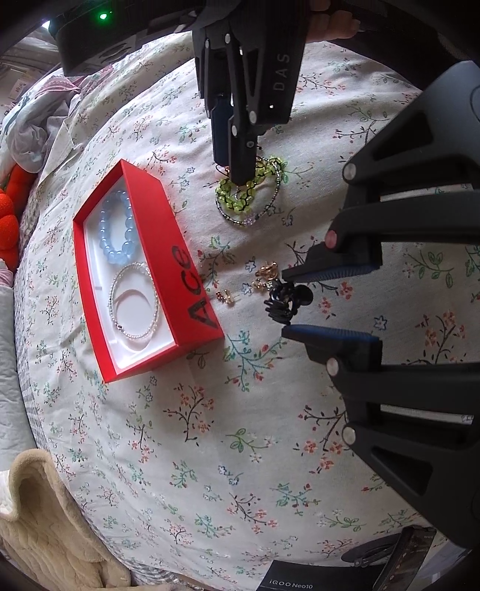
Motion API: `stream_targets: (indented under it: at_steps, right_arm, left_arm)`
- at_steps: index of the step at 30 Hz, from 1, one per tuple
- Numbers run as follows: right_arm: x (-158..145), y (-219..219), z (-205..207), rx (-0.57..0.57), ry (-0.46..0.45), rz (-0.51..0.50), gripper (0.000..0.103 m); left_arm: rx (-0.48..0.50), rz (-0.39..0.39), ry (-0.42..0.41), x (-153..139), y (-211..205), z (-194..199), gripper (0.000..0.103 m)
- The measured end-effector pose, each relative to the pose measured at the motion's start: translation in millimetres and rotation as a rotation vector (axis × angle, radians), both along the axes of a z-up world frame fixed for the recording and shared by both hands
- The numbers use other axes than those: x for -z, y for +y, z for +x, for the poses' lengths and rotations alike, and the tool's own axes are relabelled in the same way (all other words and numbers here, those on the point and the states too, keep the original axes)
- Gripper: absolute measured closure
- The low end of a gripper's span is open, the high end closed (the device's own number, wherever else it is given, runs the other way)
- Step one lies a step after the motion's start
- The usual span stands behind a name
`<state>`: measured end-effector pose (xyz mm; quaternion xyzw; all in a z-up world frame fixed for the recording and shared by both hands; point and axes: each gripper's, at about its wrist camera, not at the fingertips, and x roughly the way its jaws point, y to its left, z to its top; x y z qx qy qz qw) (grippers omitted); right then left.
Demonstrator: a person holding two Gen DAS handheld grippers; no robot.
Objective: Organize jewelry
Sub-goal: 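Grasp the gold ring with the right tool while the left tool lifts the clip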
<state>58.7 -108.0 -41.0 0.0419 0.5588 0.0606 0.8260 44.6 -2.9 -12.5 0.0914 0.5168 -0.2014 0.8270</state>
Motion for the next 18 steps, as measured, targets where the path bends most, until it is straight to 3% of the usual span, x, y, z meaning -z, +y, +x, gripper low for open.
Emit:
stream_targets:
  at_steps: [6, 18]
  right_arm:
    - [9, 0, 2, 0.008, 0.02, -0.011, 0.081]
    - [-8, -7, -3, 0.018, -0.026, 0.016, 0.081]
  left_arm:
    - [-0.004, -0.001, 0.003, 0, 0, 0, 0.078]
    - [-0.02, -0.026, -0.018, -11, 3, 4, 0.078]
